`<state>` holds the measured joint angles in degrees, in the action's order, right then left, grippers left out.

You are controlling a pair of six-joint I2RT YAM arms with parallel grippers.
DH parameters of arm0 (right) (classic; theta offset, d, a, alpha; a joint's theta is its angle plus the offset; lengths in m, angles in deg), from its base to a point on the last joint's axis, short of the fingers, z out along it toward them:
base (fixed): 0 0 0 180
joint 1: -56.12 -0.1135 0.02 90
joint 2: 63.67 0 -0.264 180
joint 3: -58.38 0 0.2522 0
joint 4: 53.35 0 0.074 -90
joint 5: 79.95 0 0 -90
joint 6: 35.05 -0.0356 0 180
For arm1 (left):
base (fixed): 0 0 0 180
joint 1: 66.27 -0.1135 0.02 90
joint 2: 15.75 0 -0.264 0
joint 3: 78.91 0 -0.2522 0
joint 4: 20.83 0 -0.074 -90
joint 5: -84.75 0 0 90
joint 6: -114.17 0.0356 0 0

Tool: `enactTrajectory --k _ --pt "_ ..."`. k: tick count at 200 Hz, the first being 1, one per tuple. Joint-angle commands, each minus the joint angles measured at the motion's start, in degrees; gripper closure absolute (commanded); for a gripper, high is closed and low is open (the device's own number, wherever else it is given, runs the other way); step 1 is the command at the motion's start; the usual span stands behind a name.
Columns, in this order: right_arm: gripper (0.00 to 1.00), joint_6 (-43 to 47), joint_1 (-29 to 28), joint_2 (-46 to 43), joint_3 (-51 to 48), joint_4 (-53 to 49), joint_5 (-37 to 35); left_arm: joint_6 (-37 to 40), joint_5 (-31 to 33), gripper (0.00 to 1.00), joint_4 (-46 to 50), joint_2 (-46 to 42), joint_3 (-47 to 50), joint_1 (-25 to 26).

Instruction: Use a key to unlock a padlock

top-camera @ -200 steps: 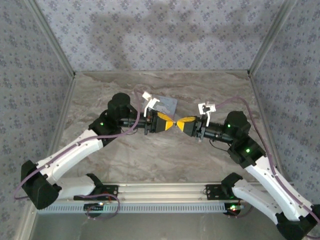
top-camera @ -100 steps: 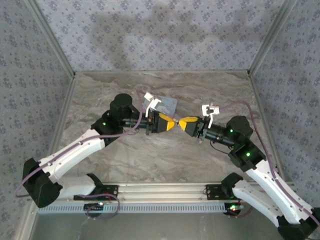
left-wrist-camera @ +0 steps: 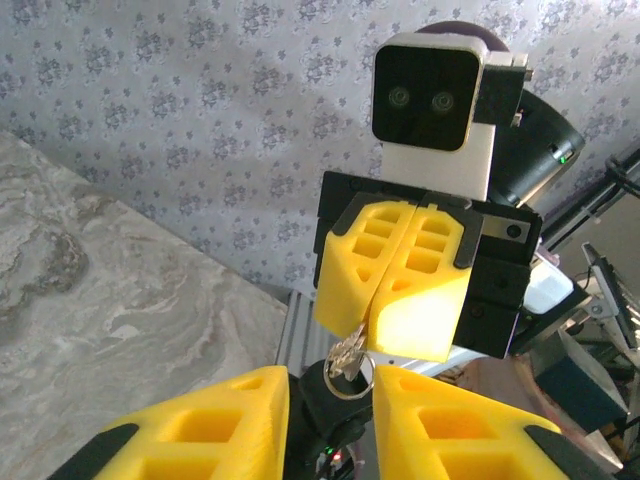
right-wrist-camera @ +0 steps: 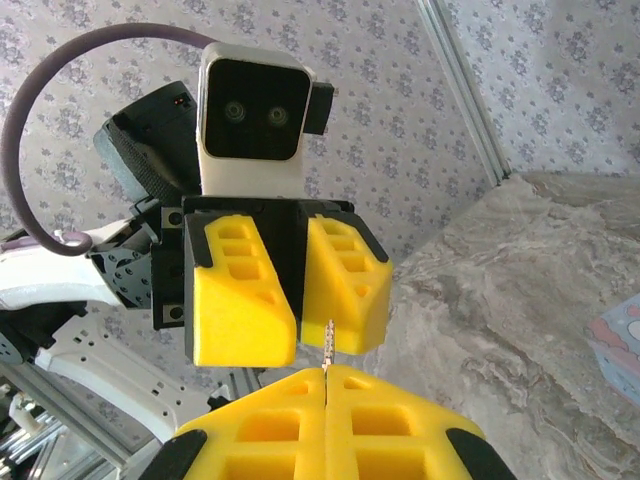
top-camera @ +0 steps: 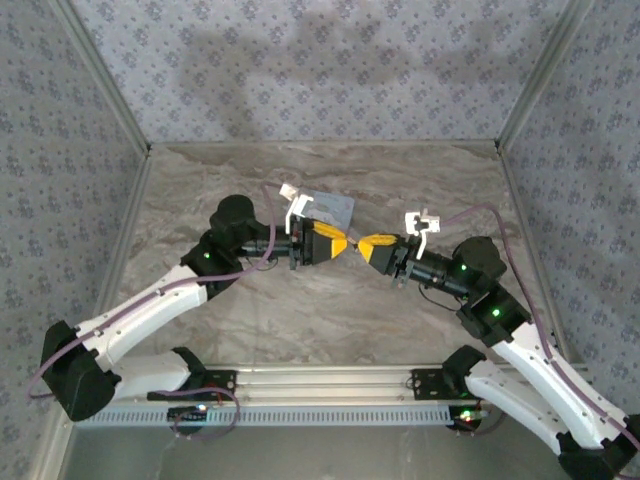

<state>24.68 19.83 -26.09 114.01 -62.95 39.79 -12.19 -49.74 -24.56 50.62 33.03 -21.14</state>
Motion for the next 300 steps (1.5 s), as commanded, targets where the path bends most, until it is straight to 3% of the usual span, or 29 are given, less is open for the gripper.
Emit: enactTrajectory --k 1,68,147,166,178,217,240,300 --pt "1.00 -0.10 -0.53 -0.58 -0.47 1.64 0.16 -0.83 -0.50 0.73 -3.58 -0.15 -1.41 0.35" --pt "1.00 0.32 -0.94 -1.68 -0.73 2.07 -1.37 0.53 -2.35 1.00 -1.96 1.50 -3.35 1.42" --pt "1.00 1.32 -1.41 -3.88 -2.87 2.04 -7.12 1.59 -2.20 1.00 -1.62 0.77 -2.57 1.93" --pt "0.74 1.57 -1.20 -3.99 -2.26 -0.99 -7.48 4.02 -1.41 1.00 2.32 0.18 -3.42 1.90" --pt "0.69 2.05 -0.82 -3.88 -1.25 -3.56 -7.61 5.90 -1.47 1.00 6.02 0.31 -4.66 1.96" --pt "0.73 6.06 0.26 -0.78 5.64 -12.90 -3.30 11.00 -1.86 1.00 15.18 0.60 -7.92 1.99" --pt "0.76 8.01 1.20 2.77 10.11 -17.82 3.02 13.29 -2.77 1.00 19.87 1.63 -10.25 2.00" --pt "0.82 9.60 2.61 7.54 14.53 -20.83 11.55 14.65 -4.55 1.00 22.58 2.89 -11.88 1.96"
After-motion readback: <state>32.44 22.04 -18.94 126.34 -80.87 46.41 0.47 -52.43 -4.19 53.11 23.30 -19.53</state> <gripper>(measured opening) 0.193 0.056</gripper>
